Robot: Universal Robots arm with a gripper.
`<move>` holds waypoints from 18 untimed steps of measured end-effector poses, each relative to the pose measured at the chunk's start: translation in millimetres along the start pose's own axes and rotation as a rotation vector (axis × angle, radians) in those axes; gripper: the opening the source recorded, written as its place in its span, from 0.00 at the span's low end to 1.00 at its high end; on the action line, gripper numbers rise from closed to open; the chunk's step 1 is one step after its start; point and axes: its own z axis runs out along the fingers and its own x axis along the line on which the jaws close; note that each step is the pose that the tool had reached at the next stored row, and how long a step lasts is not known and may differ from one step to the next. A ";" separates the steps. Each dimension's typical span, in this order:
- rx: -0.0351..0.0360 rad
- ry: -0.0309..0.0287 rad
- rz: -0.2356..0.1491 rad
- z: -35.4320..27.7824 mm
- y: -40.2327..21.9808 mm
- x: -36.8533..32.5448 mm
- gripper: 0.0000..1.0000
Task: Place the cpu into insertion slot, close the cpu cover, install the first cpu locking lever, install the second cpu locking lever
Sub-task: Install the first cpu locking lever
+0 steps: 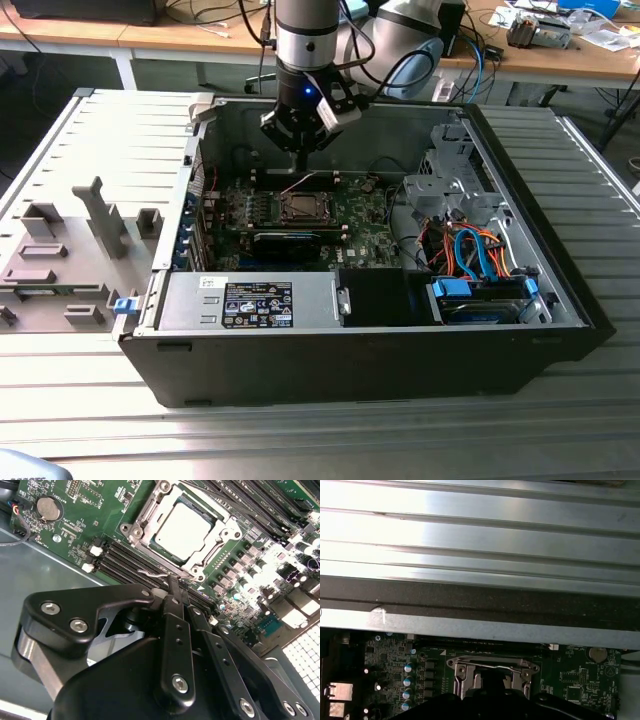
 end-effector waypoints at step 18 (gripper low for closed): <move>-0.0120 -0.0009 -0.006 11.4 4.3 5.4 0.11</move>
